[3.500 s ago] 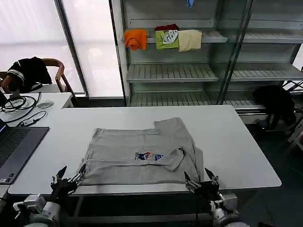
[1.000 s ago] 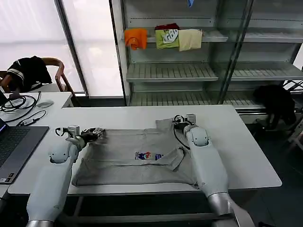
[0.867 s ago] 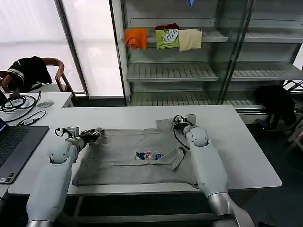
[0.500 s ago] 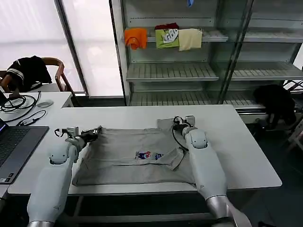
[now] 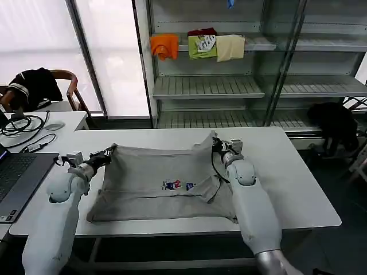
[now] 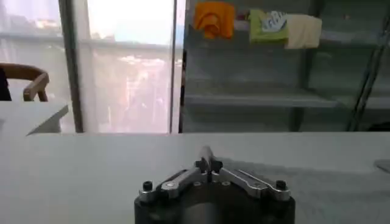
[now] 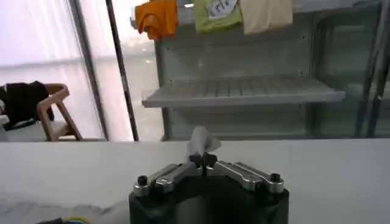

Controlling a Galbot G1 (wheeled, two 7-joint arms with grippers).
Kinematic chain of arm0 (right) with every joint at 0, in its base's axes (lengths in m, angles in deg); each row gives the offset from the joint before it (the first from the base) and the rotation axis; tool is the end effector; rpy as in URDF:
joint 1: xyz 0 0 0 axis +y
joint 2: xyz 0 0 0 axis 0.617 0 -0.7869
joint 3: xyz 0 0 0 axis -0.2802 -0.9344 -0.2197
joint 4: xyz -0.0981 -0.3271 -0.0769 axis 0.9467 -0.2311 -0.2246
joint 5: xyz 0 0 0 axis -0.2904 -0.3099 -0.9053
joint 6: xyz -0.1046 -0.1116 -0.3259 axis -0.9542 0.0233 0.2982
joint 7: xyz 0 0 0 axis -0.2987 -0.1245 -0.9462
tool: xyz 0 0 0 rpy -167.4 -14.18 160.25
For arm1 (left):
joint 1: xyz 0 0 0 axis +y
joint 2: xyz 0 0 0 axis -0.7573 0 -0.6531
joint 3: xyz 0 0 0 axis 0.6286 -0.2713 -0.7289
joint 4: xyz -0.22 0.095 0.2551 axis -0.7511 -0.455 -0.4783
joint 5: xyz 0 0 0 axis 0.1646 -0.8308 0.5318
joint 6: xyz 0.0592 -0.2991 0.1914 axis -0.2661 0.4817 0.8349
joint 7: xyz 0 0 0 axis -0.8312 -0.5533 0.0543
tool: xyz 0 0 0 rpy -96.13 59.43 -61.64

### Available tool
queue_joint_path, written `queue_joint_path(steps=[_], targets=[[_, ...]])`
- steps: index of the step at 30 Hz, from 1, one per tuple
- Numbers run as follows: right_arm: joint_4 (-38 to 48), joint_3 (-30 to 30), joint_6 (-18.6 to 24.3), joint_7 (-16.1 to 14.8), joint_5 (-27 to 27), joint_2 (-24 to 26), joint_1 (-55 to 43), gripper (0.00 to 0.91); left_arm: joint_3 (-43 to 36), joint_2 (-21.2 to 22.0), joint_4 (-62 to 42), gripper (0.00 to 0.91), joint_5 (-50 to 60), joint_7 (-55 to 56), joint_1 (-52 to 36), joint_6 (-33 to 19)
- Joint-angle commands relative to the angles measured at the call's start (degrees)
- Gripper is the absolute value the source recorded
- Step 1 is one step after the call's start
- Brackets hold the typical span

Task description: Fold and organize the clothes.

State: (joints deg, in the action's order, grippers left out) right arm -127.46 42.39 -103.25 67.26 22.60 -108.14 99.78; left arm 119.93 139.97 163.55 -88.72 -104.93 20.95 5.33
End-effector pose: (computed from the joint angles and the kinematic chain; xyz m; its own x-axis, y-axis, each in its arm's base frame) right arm 0.5184 0.0207 -0.2450 -0.9480 -0.2137 0.2360 -0.1976 0.9761 0.0901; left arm 0.4617 0.1870 -0.2470 -0.9388 0.2008 0.2798 0.1767 0.9782 -0.1094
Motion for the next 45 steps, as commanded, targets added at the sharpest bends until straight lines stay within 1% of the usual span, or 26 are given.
queue_joint_path(steps=[1, 5, 12, 14, 21, 35, 38, 42, 43, 44, 45], targets=[[-23.85, -0.36, -3.78, 1.03, 5.92, 3.03, 15.17, 0.000, 2.35, -1.62, 11.11, 0.000, -6.17, -2.05, 10.21, -1.38], [-30.60, -0.05, -4.55, 0.74, 6.00, 4.16, 22.00, 0.000, 3.66, -1.97, 13.78, 0.000, -6.83, -4.02, 13.99, -1.71], [-36.41, 0.85, -5.58, 0.05, 5.78, 5.31, 29.91, 0.000, 5.01, -2.56, 15.40, 0.000, -7.15, -7.00, 19.85, -3.51], [-36.89, 1.12, -5.72, -0.10, 4.94, 5.51, 31.16, 0.000, 5.25, -2.68, 15.77, 0.000, -6.97, -7.55, 21.00, -3.78], [-37.64, 2.35, -5.34, -0.15, 4.66, 5.29, 34.08, 0.000, 6.68, -3.06, 17.54, 0.000, -6.73, -8.11, 24.27, -3.83], [-39.24, 3.84, -6.59, 0.14, 4.64, 6.37, 36.13, 0.000, 9.88, -3.41, 20.94, 0.000, -8.22, -7.79, 28.12, -2.55], [-38.89, 3.86, -6.87, 0.08, 4.00, 6.27, 36.35, 0.000, 10.15, -3.74, 21.18, 0.000, -7.55, -7.83, 28.60, -2.26], [-38.93, 3.55, -7.41, -0.77, 2.32, 6.83, 37.69, 0.000, 10.38, -3.51, 21.79, 0.010, -4.75, -8.38, 30.28, -2.45], [-38.95, 3.57, -7.75, -0.83, 1.97, 6.82, 37.83, 0.343, 10.41, -3.44, 22.08, 0.010, -4.10, -8.43, 30.61, -2.45], [-38.95, 3.56, -7.79, -0.94, 1.14, 6.77, 38.02, 0.907, 10.40, -3.39, 22.22, 0.010, -3.46, -8.33, 30.82, -2.45], [-38.94, 3.55, -7.77, -0.86, -0.44, 6.64, 38.23, 0.907, 10.47, -3.09, 22.56, 0.030, -2.37, -8.05, 31.01, -2.46]])
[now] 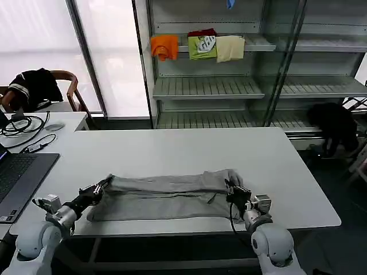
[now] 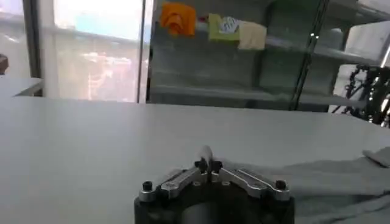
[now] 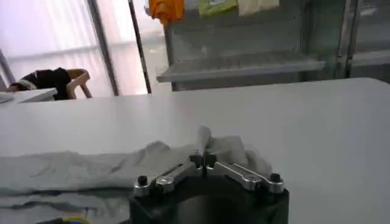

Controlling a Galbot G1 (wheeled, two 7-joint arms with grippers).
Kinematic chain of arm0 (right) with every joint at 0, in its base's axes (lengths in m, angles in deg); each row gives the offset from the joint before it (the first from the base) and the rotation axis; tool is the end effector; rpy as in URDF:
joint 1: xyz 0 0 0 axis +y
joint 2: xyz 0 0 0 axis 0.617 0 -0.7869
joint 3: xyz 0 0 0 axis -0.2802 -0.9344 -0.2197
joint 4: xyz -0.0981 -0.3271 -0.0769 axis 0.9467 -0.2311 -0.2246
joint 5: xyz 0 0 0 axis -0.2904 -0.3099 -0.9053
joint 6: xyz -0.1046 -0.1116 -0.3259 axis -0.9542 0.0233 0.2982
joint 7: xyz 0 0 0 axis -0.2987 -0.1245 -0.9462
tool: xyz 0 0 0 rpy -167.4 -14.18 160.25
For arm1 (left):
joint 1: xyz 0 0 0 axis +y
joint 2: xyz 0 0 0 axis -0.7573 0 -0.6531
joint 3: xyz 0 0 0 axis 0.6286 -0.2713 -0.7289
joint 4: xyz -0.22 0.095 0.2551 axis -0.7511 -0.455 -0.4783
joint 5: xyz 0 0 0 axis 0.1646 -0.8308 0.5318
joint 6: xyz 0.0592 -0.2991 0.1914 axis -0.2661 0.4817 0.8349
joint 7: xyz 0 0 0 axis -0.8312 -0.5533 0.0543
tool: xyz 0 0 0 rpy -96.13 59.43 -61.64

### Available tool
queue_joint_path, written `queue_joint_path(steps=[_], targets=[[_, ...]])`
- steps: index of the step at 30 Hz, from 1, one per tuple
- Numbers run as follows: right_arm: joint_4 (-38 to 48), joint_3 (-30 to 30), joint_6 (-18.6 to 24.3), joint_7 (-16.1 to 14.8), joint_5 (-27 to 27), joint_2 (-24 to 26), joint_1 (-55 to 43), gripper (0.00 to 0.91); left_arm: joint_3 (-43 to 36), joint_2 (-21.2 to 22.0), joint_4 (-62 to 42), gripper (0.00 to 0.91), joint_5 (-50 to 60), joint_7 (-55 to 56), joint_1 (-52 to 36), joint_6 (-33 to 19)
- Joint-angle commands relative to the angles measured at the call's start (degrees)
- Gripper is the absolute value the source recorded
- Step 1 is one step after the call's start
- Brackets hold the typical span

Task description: Fold and organize the clothes.

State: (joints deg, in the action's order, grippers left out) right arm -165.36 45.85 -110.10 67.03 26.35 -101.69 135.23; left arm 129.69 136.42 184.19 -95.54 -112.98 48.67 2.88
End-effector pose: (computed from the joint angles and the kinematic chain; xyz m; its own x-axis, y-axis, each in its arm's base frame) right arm 0.3066 -0.0146 -0.2670 -0.9190 -0.2402 0.3125 -0.2159 0.9701 0.1109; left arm 0.3143 0.2041 -0.2802 -0.8937 0.3456 0.2861 0.3086 0.9364 -0.1670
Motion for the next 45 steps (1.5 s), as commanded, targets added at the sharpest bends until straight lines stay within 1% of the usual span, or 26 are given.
queue_joint_path(steps=[1, 2, 3, 4, 5, 8, 10, 12, 13, 14, 15, 17, 23, 25, 26, 27, 28, 29, 30, 31, 32, 33, 34, 35, 37, 45], targets=[[-1.00, 0.03, -0.87, -0.42, -5.11, 0.15, 2.83, 0.907, 0.75, 0.62, 2.14, 0.907, 4.93, 0.41, 3.47, -0.05], [-0.89, -0.23, -0.62, 0.34, -8.00, 0.17, 2.91, 0.907, 0.85, 0.72, 2.59, 0.907, 5.41, 0.83, 3.61, 0.03], [-0.84, -0.28, -0.62, 0.58, -8.97, 0.16, 2.92, 0.907, 0.96, 0.80, 2.89, 0.907, 6.08, 1.04, 3.77, 0.08], [-0.69, -0.40, -0.84, 1.90, -13.03, 0.08, 2.97, 0.907, 1.02, 0.87, 3.06, 0.907, 6.81, 1.36, 3.87, 0.13], [-0.72, -0.37, -1.20, 3.28, -14.16, 0.04, 3.04, 0.907, 1.38, 0.99, 3.62, 0.907, 7.60, 1.86, 4.01, 0.33], [-1.58, 0.04, -1.49, 5.07, -16.54, 0.31, 3.48, 0.907, 2.44, 1.70, 4.95, 0.907, 10.24, 3.16, 4.98, 0.37], [-2.38, 0.53, -1.66, 5.70, -16.38, 0.64, 3.70, 0.907, 2.75, 2.07, 5.71, 0.907, 11.57, 4.99, 5.60, 0.58], [-3.46, 1.61, -0.63, 6.15, -14.01, 0.86, 3.69, 0.907, 3.15, 3.10, 6.62, 0.907, 12.23, 7.64, 6.09, 1.64], [-4.03, 2.43, 0.35, 6.15, -11.51, 0.91, 3.56, 0.907, 3.21, 3.78, 6.95, 0.907, 12.80, 8.64, 6.23, 2.00], [-4.82, 3.69, 2.33, 6.15, -7.49, 0.92, 3.15, 0.907, 3.32, 4.59, 7.13, 0.907, 13.37, 9.60, 6.41, 1.94], [-5.00, 4.42, 2.67, 6.19, -6.40, 0.87, 2.71, 0.907, 3.22, 4.84, 7.22, 0.907, 13.31, 10.33, 6.59, 2.03], [-6.53, 6.10, 3.18, 7.07, 0.54, 1.03, 1.07, 0.907, 2.96, 5.61, 7.42, 0.907, 13.37, 11.81, 6.90, 2.02], [-9.17, 7.88, 2.70, 8.84, 7.37, 1.99, -2.91, 0.907, 1.85, 8.00, 8.23, 0.907, 13.39, 12.39, 8.09, 1.76], [-9.74, 7.81, 2.38, 9.17, 7.38, 2.18, -3.47, 0.907, 1.46, 8.76, 8.22, 0.907, 13.76, 12.61, 8.07, 1.79], [-10.28, 7.63, 2.08, 9.34, 7.38, 2.25, -3.72, 0.907, 1.12, 9.18, 8.15, 0.887, 14.12, 12.76, 8.00, 1.80], [-10.51, 7.56, 1.91, 9.35, 7.37, 2.22, -3.81, 0.907, 0.90, 9.52, 8.13, 0.856, 14.15, 12.77, 7.93, 1.81], [-10.76, 7.43, 1.76, 9.45, 7.37, 2.17, -3.88, 0.907, 0.81, 9.69, 8.12, 0.766, 14.14, 12.96, 7.91, 1.87], [-10.98, 7.25, 1.69, 9.55, 7.25, 2.11, -3.90, 0.907, 0.49, 10.10, 7.96, 0.705, 14.25, 13.20, 7.78, 1.88], [-11.10, 7.15, 1.63, 9.59, 7.18, 2.06, -3.87, 0.907, 0.39, 10.33, 7.83, 0.534, 14.26, 13.18, 7.67, 1.93], [-11.14, 7.12, 1.60, 9.66, 7.12, 2.01, -3.87, 0.907, 0.21, 10.51, 7.67, 0.464, 14.27, 13.38, 7.59, 2.09], [-11.18, 7.02, 1.58, 9.90, 7.06, 1.97, -3.82, 0.907, 0.07, 10.69, 7.37, 0.202, 14.14, 13.38, 7.48, 2.18], [-11.18, 7.04, 1.59, 9.90, 6.99, 1.97, -3.72, 0.907, 0.08, 10.86, 7.23, 0.151, 13.72, 13.28, 7.46, 2.28], [-11.16, 7.05, 1.59, 9.89, 6.90, 1.98, -3.66, 0.907, 0.01, 10.96, 7.18, 0.060, 13.01, 13.42, 7.46, 2.56], [-11.13, 7.09, 1.60, 9.90, 6.74, 2.11, -3.53, 0.907, 0.04, 11.04, 7.10, 0.030, 12.34, 13.32, 7.45, 2.84], [-11.03, 7.22, 1.60, 9.99, 6.66, 2.25, -3.45, 0.907, 0.04, 11.05, 7.32, 0.010, 10.75, 13.27, 7.63, 3.28], [-10.89, 7.03, 1.52, 11.04, 6.64, 2.28, -3.89, 0.907, -0.47, 11.77, 8.77, 0.010, 7.39, 13.17, 7.63, 5.87]])
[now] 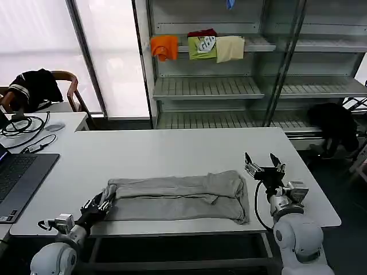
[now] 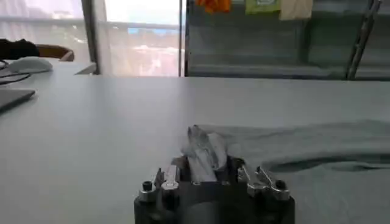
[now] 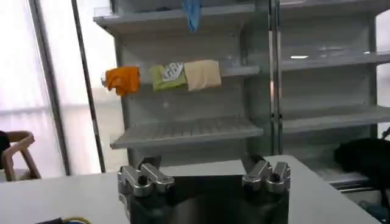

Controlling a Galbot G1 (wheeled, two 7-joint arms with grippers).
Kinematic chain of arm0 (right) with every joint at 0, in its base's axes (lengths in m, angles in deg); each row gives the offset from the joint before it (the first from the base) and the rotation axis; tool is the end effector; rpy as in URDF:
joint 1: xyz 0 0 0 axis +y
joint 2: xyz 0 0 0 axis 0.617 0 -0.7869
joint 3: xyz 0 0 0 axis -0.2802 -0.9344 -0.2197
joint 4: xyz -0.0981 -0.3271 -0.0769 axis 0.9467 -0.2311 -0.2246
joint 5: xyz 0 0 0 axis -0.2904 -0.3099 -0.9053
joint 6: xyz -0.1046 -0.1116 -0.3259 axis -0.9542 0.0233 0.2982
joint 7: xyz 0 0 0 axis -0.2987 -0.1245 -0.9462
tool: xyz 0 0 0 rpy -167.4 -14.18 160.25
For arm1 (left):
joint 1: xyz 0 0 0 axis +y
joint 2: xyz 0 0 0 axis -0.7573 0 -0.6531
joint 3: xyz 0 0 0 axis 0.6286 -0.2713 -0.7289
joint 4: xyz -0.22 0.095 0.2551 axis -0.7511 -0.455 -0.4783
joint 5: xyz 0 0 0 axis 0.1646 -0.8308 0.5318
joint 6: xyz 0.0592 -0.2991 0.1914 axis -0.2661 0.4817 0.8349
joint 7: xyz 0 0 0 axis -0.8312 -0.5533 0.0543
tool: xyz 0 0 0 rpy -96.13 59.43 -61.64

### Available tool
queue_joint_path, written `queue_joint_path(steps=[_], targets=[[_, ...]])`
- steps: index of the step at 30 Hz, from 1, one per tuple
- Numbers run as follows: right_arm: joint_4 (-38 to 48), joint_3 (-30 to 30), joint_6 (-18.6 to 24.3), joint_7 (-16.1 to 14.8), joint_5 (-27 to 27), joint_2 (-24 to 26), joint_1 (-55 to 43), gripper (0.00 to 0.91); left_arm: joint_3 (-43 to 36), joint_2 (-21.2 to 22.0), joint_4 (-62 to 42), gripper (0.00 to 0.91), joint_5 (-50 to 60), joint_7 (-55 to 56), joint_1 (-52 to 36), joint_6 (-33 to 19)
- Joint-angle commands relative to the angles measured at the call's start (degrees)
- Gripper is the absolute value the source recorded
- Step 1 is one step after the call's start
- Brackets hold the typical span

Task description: Fold and organize the clothes.

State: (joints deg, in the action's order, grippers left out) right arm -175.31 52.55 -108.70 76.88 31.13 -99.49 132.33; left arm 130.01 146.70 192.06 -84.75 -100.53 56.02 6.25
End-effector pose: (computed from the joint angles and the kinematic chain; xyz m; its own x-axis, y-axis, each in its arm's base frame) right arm 0.2983 -0.0496 -0.1857 -0.9971 -0.0247 0.0719 -0.0187 0.9964 0.0825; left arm 0.2697 0.1443 -0.3025 -0.9100 0.1314 0.3932 0.1051 0.9906 -0.0876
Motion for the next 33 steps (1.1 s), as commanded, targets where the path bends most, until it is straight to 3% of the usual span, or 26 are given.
queue_joint_path(steps=[1, 7, 12, 15, 21, 26, 29, 33], targets=[[-0.89, 0.28, 0.11, 1.22, 1.80, 0.08, -0.98, 0.907, -0.88, 1.55, 0.95, 0.000, -3.39, 0.73, 0.19, 2.43], [-0.46, 0.41, 0.14, 1.48, 1.75, -0.12, -0.89, 0.907, -1.07, 2.03, 1.08, 0.000, -1.37, 0.52, -0.35, -0.01], [0.39, 1.00, 0.38, 1.71, 1.81, 0.13, -0.88, 0.907, 5.47, -0.19, 2.05, 0.000, 4.76, -3.62, -1.33, -3.29], [0.89, 1.19, 0.53, 1.66, 1.84, 0.32, -0.89, 0.907, 12.47, -5.22, 0.93, 0.000, 5.88, -6.49, -3.02, -3.61], [2.93, 0.87, 1.28, 1.69, 1.65, -0.13, -1.41, 0.907, 23.41, -19.64, -7.68, 0.000, 11.90, -10.29, -6.95, -5.78], [5.10, 0.10, 1.89, 1.77, 1.11, -0.82, -2.00, 0.907, 27.54, -25.54, -10.62, 0.000, 11.63, -11.01, -9.11, -5.38], [5.99, -0.08, 2.11, 1.72, 0.94, -1.13, -2.13, 0.907, 27.15, -24.56, -5.46, 0.000, 7.44, -10.83, -8.78, -2.83], [6.47, 0.04, 2.23, 1.68, 0.80, -1.22, -1.89, 0.907, 22.62, -18.53, 5.42, 0.000, 4.19, -9.69, -7.76, 0.89]])
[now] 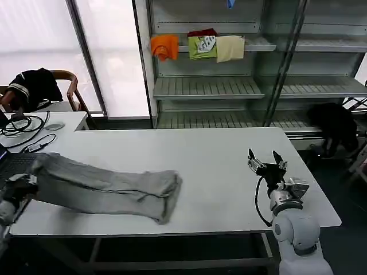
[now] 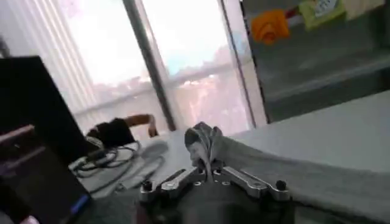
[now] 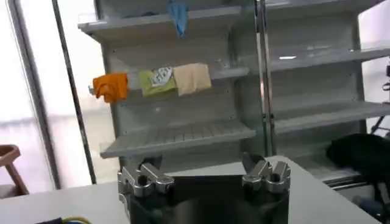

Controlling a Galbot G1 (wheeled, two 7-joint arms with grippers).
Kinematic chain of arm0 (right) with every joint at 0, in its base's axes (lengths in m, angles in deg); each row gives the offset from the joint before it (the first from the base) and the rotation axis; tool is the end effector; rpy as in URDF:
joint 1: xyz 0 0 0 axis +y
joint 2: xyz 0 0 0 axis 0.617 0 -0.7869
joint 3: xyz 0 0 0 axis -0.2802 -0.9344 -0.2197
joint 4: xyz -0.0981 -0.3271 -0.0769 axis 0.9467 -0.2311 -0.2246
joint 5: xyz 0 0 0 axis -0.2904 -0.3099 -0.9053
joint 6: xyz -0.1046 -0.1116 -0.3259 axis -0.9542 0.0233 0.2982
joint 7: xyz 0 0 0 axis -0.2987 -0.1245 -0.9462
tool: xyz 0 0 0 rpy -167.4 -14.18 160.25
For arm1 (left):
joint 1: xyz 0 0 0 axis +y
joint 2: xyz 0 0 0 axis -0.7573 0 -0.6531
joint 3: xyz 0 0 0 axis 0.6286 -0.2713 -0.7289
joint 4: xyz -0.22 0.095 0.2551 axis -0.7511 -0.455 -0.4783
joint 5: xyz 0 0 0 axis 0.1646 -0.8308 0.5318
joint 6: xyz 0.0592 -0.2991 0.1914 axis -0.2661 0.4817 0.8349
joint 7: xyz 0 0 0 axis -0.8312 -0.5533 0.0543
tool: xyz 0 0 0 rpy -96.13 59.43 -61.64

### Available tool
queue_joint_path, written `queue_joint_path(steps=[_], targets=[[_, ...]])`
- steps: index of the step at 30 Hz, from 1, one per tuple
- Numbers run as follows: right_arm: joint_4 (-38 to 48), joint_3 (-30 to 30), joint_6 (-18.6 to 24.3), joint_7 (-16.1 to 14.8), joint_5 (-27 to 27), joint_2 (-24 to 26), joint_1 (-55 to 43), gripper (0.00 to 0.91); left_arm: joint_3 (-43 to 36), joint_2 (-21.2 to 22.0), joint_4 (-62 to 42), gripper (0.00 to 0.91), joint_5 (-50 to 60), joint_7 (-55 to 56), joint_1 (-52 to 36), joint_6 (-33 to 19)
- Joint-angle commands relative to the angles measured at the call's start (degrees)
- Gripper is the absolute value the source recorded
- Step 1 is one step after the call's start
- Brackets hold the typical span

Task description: Fold and organize the clothes.

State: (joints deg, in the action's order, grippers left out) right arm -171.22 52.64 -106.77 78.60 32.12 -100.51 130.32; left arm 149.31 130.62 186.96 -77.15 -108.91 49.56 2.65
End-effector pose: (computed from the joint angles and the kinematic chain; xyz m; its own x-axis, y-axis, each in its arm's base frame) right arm 0.3157 -0.0519 -0.1985 -0.9969 0.0148 0.0768 0.0239 0.9925 0.1197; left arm 0.2789 0.3104 -0.1810 -0.9683 -0.1395 0.2073 -0.0675 0.9448 0.3206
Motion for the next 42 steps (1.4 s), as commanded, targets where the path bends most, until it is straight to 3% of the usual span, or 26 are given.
queue_joint_path(steps=[1, 4, 6, 11, 18, 32, 33, 35, 42], targets=[[2.42, 0.07, 0.34, -0.07, -0.19, -0.08, 0.26, 0.907, 1.57, -1.09, 10.98, 0.000, -3.49, -0.88, -0.78, 4.81], [2.50, 0.58, 0.41, -0.09, -0.14, 0.43, 0.60, 0.907, -4.44, 5.93, 18.70, 0.000, -2.77, 0.05, 0.94, 6.64], [2.43, 0.97, 0.43, -0.08, -0.11, 0.75, 0.98, 0.907, -12.53, 11.60, 22.29, 0.000, -0.94, 1.02, 1.18, 8.18], [1.90, 1.81, 0.63, -0.26, -0.12, 1.39, 2.45, 0.907, -26.87, 18.50, 22.19, 0.010, 6.67, 3.55, -0.22, 9.52], [1.39, 2.87, 1.26, -0.43, -0.10, 2.08, 3.94, 0.907, -34.29, 21.41, 17.35, 0.010, 10.27, 5.98, -0.44, 9.77], [1.88, 2.09, 1.38, -0.37, -1.05, 1.65, 3.66, 0.907, -36.89, 23.88, 14.22, 0.020, 11.28, 8.68, -0.03, 9.82], [1.91, 2.03, 1.38, -0.35, -1.11, 1.59, 3.63, 0.907, -37.03, 24.04, 14.17, 0.060, 11.83, 8.77, 0.15, 9.81], [2.01, 1.96, 1.37, -0.35, -1.15, 1.50, 3.57, 0.907, -37.31, 24.33, 14.07, 0.907, 11.88, 8.93, 0.43, 9.79], [2.12, 1.82, 1.37, -0.37, -1.31, 1.12, 3.34, 0.907, -39.90, 25.74, 15.87, 0.907, 11.43, 11.19, 1.99, 9.83]])
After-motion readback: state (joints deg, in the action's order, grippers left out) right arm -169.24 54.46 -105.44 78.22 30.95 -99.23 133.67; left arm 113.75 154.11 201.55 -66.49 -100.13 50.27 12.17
